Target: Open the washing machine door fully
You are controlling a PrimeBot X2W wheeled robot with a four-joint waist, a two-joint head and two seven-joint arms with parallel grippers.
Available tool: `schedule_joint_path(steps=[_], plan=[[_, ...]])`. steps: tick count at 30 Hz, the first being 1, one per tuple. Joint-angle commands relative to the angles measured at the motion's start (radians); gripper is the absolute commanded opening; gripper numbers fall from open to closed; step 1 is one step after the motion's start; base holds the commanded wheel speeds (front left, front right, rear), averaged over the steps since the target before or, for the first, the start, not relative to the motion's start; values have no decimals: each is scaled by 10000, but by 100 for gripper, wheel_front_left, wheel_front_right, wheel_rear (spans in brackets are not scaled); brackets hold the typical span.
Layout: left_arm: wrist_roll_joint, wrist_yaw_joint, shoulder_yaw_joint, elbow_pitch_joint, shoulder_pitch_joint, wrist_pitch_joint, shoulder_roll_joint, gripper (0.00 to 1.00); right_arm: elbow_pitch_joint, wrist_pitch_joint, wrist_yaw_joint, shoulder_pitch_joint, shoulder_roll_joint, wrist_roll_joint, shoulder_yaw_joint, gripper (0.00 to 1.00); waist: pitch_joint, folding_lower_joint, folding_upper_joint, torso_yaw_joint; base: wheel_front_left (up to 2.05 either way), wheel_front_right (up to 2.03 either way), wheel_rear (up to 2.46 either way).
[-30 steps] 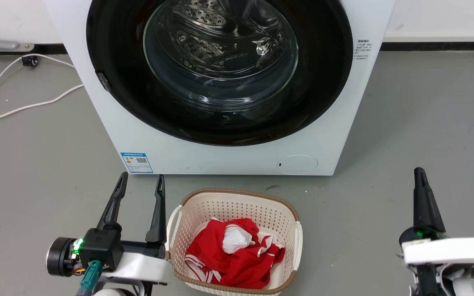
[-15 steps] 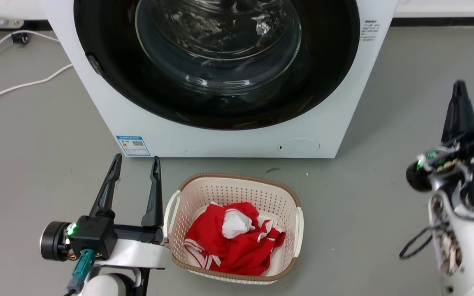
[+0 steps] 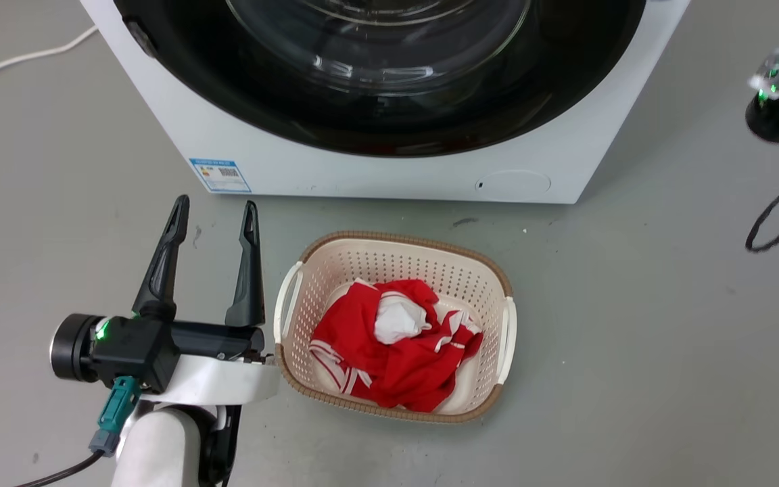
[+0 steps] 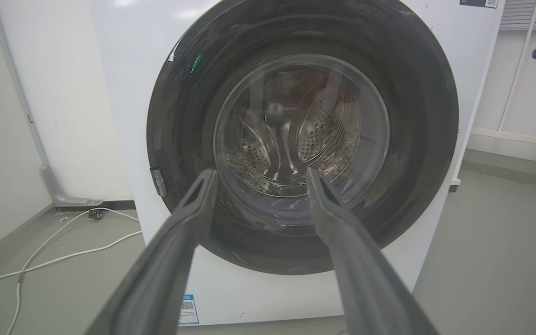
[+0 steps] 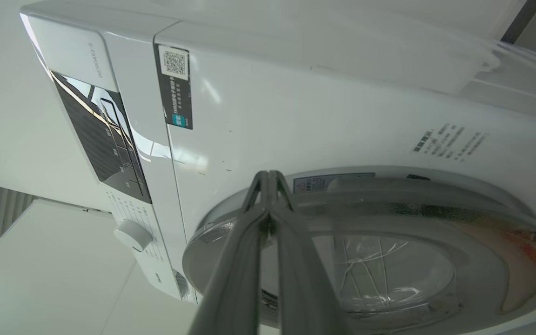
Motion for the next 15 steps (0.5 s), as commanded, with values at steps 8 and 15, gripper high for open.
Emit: schedule_joint_path(steps=[8, 15], plan=[[-42, -153, -68, -164, -648, -21, -13, 100, 2981, 1350, 0, -2913, -246, -741, 1256, 0, 977, -1, 0, 446, 0, 0, 0], [-102, -153, -7, -162, -909, -21, -28, 100, 4276, 1726, 0, -4221, 53, -1245, 1807, 0, 1483, -1, 0, 566, 0, 0, 0]])
